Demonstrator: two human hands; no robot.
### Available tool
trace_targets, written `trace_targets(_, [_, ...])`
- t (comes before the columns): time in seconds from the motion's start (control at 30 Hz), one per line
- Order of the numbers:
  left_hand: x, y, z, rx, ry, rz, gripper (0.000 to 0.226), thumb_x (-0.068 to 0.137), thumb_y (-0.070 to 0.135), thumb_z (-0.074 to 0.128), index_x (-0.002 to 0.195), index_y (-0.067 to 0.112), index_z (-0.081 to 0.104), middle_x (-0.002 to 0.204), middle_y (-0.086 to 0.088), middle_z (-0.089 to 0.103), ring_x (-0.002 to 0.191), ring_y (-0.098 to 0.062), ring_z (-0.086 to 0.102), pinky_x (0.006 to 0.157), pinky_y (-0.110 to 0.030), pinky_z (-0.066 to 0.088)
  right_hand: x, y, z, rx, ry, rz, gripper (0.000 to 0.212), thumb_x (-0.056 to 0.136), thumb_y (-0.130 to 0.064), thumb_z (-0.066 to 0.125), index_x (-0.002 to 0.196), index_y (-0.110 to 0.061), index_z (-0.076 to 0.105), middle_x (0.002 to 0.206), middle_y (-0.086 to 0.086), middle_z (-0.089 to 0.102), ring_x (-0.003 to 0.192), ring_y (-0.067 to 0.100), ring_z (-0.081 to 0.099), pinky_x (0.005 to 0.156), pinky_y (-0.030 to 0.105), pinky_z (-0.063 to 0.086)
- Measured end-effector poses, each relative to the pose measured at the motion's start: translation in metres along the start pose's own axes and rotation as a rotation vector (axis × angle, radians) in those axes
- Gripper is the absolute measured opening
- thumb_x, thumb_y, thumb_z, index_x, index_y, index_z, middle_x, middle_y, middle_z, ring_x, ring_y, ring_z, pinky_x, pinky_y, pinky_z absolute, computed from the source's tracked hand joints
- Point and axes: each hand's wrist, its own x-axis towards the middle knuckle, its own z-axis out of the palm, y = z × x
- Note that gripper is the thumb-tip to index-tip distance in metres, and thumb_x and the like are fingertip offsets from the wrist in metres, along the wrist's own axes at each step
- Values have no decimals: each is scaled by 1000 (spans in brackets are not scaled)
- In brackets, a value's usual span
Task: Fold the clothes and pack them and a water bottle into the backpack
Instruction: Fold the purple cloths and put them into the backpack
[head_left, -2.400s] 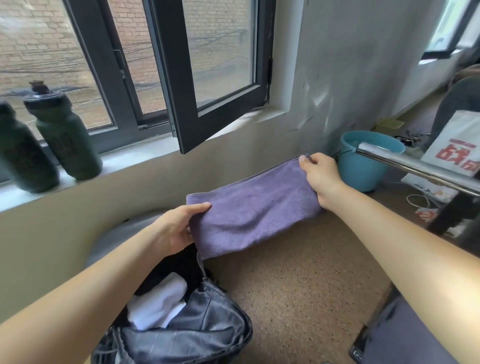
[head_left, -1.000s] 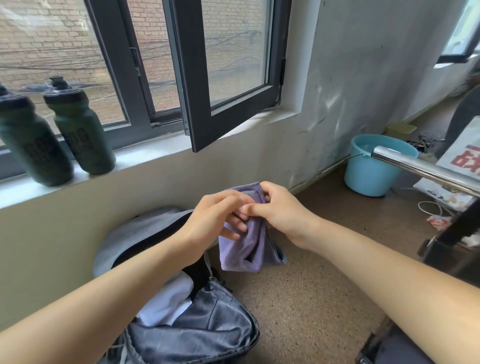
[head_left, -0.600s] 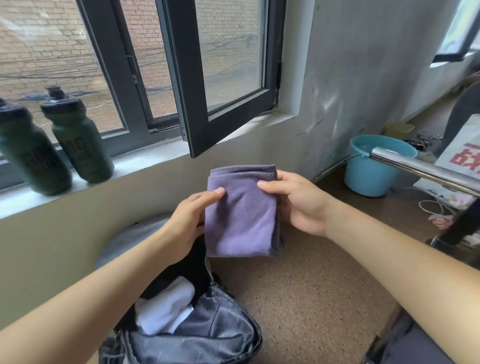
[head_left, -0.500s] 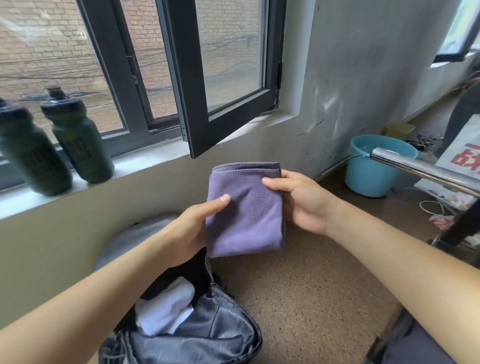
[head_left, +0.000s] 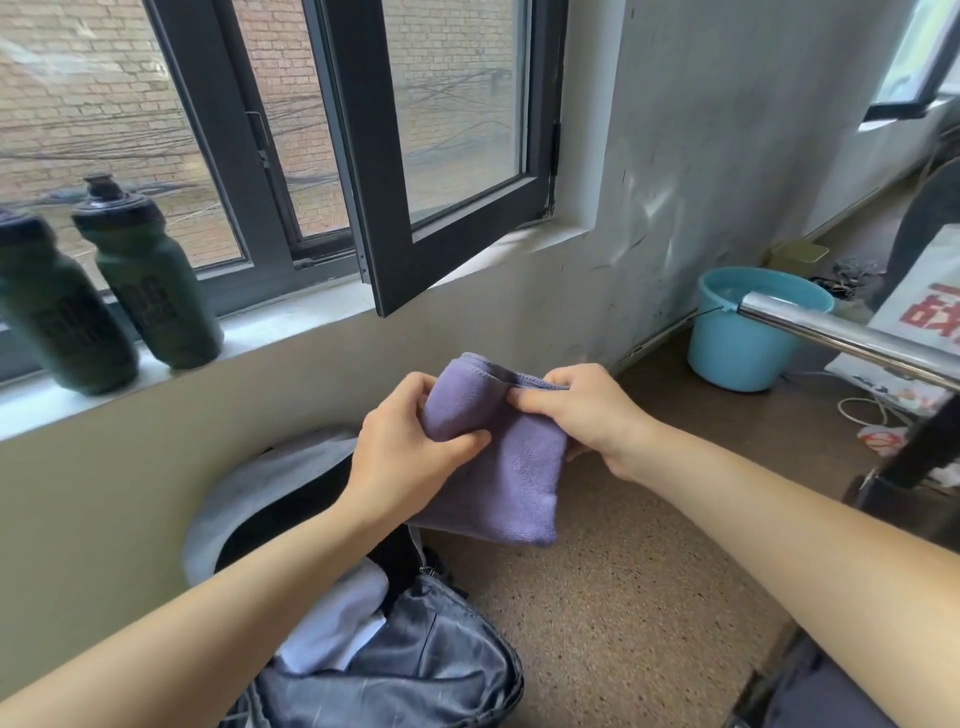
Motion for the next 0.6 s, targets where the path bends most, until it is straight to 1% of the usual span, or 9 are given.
trace_targets(0.1, [-9,10,2,85,97,132,39,74,64,70,95,34,56,81,18,67,78,-9,63,72,-37,53,0,0,4,29,-2,30,28,86,-32,78,81,-15,56,70,6,58,63,18,61,53,29,51])
trace_targets(0.17, [-13,15,4,174,160,178,44,84,71,55,90,27,55,75,11,63,72,-15,58,67,-39,51,-1,0,7,40,-13,45,27,87,-32,77,84,-15,55,71,7,58,65,20,62,54,30,52])
trace_targets(0.23, [-16,20,5,236,213,198,47,89,70,48,87,24,56,72,8,60,69,-18,55,63,-38,48,-3,0,9,24,-16,56,26,88,-31,75,81,-16,54,68,5,58,63,19,62,51,29,51])
trace_targets(0.27, [-17,22,5,259,228,214,45,90,69,48,88,25,57,73,10,60,70,-17,56,62,-37,48,-4,0,10,18,-19,58,26,89,-30,74,80,-16,54,67,4,58,62,18,61,49,28,50])
trace_targets(0.33, [-20,25,5,298,221,236,34,90,65,54,96,32,59,82,15,63,76,-17,61,64,-36,49,-7,0,12,24,-30,65,22,92,-29,69,81,-15,56,67,6,58,64,19,61,48,27,51])
trace_targets(0.4, [-23,26,7,329,177,264,29,86,58,63,104,36,56,95,17,64,81,-18,65,66,-38,51,-10,-2,13,78,-48,94,20,98,-26,60,84,-12,60,75,9,63,72,22,64,50,28,52])
trace_targets(0.47, [-27,25,11,401,153,369,30,84,51,64,109,34,56,100,14,63,77,-21,66,58,-39,52,-9,-4,12,212,-84,159,28,103,-28,51,98,-8,69,89,12,71,85,24,68,59,32,56])
trace_targets(0.53, [-28,24,13,491,166,456,29,84,45,64,108,30,60,96,8,60,69,-23,63,48,-38,50,-5,-3,8,378,-160,223,45,105,-44,44,114,-9,72,105,15,74,98,28,70,75,41,59])
trace_targets(0.6, [-24,22,11,536,172,485,26,83,41,64,106,29,64,91,5,56,65,-25,61,44,-36,48,-3,-3,3,439,-284,241,61,101,-62,41,114,-12,75,113,15,74,108,29,69,90,47,58])
